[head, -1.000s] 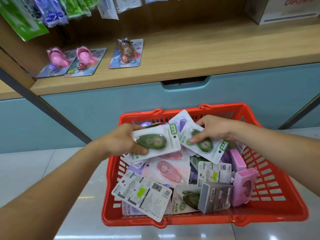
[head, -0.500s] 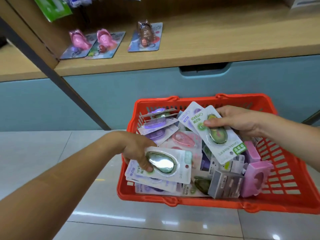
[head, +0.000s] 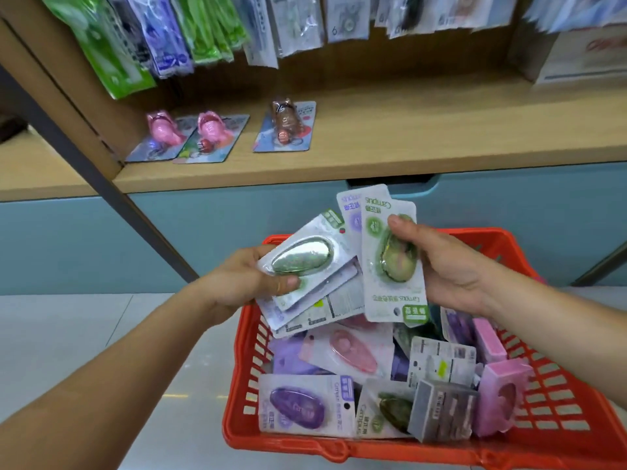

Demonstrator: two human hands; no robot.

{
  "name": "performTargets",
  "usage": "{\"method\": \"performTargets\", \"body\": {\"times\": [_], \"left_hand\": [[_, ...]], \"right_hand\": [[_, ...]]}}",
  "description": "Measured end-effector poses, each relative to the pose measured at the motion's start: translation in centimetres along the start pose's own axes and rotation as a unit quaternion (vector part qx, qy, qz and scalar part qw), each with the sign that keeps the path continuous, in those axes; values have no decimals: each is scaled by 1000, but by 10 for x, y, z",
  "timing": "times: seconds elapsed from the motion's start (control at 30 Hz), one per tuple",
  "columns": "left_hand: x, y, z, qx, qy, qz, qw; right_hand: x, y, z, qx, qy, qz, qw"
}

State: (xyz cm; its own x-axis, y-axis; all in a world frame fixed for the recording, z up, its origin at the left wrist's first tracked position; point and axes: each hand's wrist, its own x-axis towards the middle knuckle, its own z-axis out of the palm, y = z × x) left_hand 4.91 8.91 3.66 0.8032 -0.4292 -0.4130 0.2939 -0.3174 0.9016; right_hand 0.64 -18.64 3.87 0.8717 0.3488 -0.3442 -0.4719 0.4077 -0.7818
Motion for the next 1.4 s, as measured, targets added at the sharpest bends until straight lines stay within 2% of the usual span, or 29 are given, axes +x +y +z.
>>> {"method": "performTargets", "body": {"times": [0.1, 0.17, 0.27, 0.33, 0.4, 0.5, 0.57, 0.63, 0.67, 0.73, 0.87, 0.93, 1.1, 1.27, 1.4], "left_hand": [[4, 2, 28, -180, 99, 19, 979], [5, 8, 57, -216, 111, 46, 969], [3, 18, 89, -145, 59, 106, 982], [6, 24, 91, -115, 4, 104, 988], [9, 30, 81, -135, -55, 82, 986], [13, 44, 67, -206, -76, 79, 972], [18, 50, 69, -125, -71, 133, 981], [24, 53, 78, 21, 4, 190, 981], [26, 57, 83, 35, 43, 205, 977], [22, 75, 92, -22, 77, 219, 972], [-24, 155, 101, -160, 109, 195, 962], [-55, 209, 100, -220, 109, 153, 957], [-141, 361, 71, -288, 102, 119, 945], [-244, 513, 34, -339, 90, 96, 932], [-319, 609, 3, -335, 121, 111, 928]], "right_hand": [[1, 1, 7, 45, 5, -24, 999], [2, 6, 19, 55, 20, -43, 997], [6, 11, 31, 15, 104, -93, 990], [7, 9, 32, -27, 161, -128, 978], [5, 7, 29, -52, 184, -150, 970], [3, 4, 26, -78, 184, -177, 964], [4, 1, 29, -91, 174, -199, 960], [4, -6, 34, -115, 163, -222, 954], [4, -12, 38, -127, 165, -230, 951], [2, -33, 47, -129, 186, -216, 950], [-32, -107, 92, -128, 226, -154, 953], [-60, -149, 121, -137, 277, -157, 938], [-136, -261, 215, -114, 302, -213, 922], [-197, -375, 328, -49, 253, -246, 934], [-242, -458, 414, -24, 206, -229, 951]]}}
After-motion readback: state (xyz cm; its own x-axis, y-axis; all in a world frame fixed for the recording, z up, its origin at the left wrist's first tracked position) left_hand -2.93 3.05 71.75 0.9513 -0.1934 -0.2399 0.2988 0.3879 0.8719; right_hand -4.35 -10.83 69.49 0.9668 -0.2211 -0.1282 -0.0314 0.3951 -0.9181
